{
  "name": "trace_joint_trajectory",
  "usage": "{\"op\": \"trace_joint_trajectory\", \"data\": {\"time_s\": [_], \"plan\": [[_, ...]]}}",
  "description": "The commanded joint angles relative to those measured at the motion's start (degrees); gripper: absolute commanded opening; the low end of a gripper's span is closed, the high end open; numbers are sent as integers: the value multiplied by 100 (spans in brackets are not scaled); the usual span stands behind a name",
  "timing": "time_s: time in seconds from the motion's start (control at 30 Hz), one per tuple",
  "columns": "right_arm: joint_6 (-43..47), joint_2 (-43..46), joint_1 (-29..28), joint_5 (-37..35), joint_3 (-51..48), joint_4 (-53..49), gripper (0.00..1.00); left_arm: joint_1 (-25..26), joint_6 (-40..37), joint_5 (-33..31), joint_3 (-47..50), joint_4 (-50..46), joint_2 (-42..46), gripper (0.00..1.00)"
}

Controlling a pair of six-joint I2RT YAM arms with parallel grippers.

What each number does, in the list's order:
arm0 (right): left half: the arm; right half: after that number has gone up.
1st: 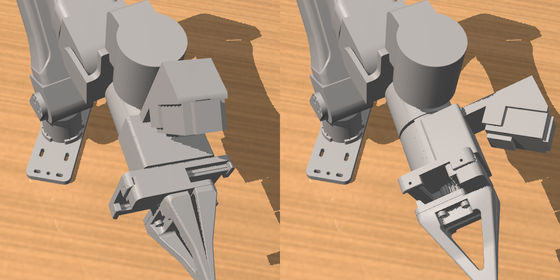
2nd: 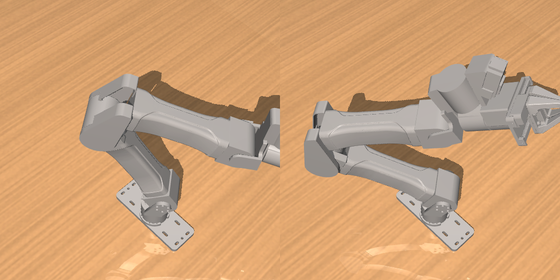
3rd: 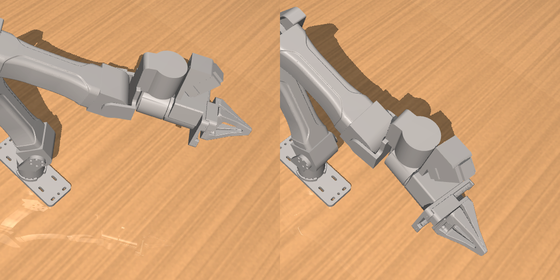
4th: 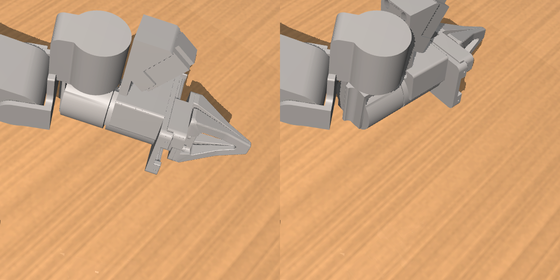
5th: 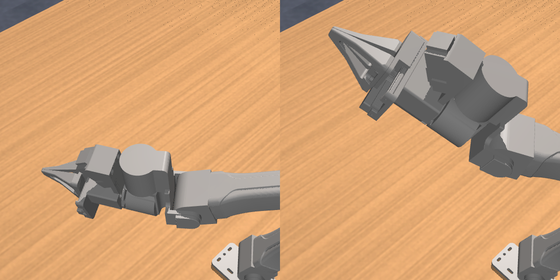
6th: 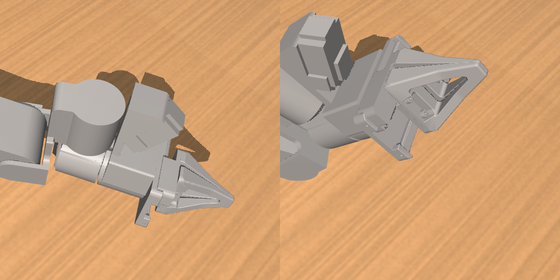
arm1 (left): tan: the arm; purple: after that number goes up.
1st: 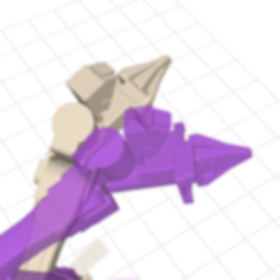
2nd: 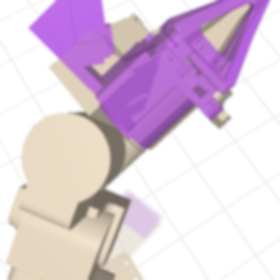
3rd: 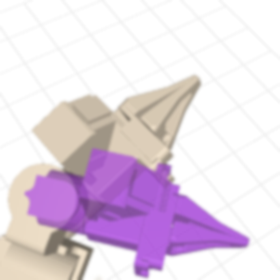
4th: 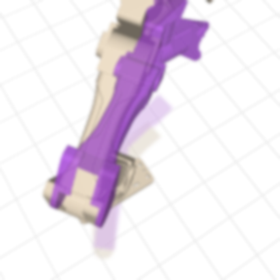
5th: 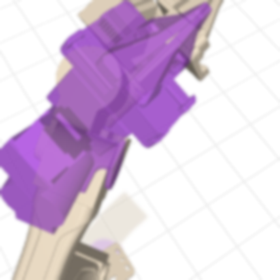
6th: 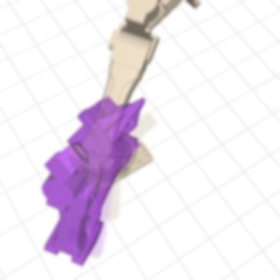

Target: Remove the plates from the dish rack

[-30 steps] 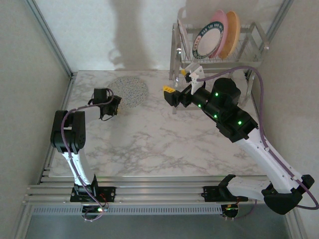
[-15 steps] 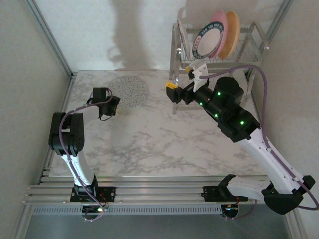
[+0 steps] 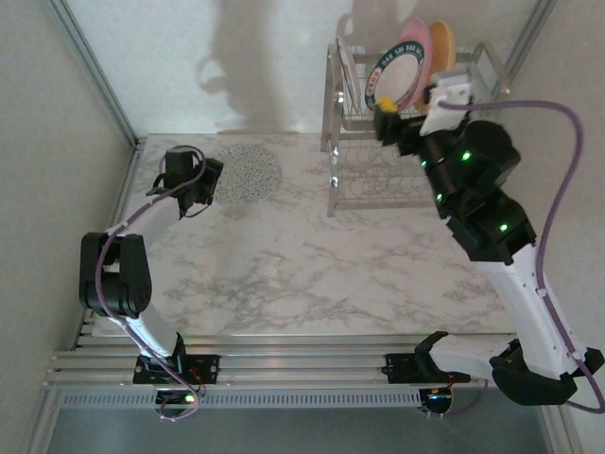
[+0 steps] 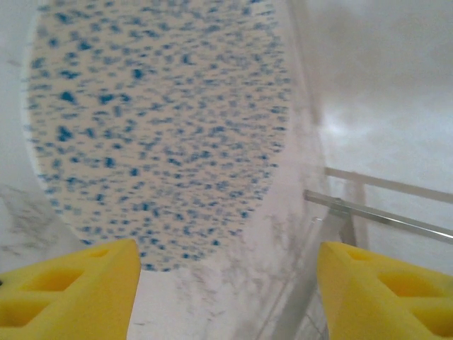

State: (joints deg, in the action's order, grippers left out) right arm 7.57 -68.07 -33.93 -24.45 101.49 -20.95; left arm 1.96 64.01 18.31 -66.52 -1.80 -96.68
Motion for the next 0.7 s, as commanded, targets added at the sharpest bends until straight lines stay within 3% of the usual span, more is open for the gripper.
{"op": "trace_joint_trajectory", "data": {"time_s": [0.0, 0.33, 0.67], "plan": [[-229, -274, 748, -430, 623, -387, 90, 262, -114, -159, -560, -187, 382, 68], [-1747, -1358, 2906, 1114, 1484, -489, 89, 1212, -691, -301, -1510, 135, 962, 70], [-1216, -2273, 3154, 1524, 1761, -559, 87, 1964, -1452, -198, -1301, 1005, 1966, 74]]}}
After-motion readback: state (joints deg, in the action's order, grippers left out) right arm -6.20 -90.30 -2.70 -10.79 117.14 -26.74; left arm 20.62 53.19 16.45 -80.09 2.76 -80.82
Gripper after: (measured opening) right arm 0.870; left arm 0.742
